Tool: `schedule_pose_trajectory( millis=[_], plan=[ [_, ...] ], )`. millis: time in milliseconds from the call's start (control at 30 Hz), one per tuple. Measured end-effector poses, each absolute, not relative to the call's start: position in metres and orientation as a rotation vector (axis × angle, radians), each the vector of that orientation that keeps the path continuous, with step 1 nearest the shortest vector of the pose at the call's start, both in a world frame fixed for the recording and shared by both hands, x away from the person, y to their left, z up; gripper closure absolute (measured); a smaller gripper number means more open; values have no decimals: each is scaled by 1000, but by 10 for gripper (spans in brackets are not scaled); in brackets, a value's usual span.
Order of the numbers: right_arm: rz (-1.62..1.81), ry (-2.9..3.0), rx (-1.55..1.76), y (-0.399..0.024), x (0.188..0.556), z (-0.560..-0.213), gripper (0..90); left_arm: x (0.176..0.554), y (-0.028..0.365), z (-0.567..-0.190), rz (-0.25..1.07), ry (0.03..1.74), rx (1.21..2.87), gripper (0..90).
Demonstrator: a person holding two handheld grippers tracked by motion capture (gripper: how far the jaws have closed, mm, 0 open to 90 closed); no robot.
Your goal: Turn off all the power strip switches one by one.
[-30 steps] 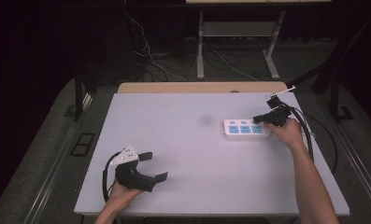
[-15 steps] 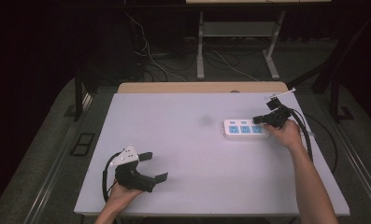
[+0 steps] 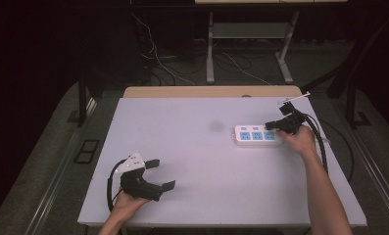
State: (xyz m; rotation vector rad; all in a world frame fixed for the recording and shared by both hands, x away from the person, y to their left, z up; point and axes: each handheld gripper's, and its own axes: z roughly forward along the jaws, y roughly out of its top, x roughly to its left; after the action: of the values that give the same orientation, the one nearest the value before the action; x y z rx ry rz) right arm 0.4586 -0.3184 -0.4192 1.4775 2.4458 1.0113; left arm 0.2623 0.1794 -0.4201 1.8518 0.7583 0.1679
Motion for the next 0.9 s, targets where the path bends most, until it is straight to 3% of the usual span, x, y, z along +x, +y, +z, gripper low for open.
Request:
schedule_pose_trajectory(
  millis=[900],
  plan=[
    [1051,2451,1402,-319,452,-399,900,264,179,-421,160,764,1855,0]
  ],
)
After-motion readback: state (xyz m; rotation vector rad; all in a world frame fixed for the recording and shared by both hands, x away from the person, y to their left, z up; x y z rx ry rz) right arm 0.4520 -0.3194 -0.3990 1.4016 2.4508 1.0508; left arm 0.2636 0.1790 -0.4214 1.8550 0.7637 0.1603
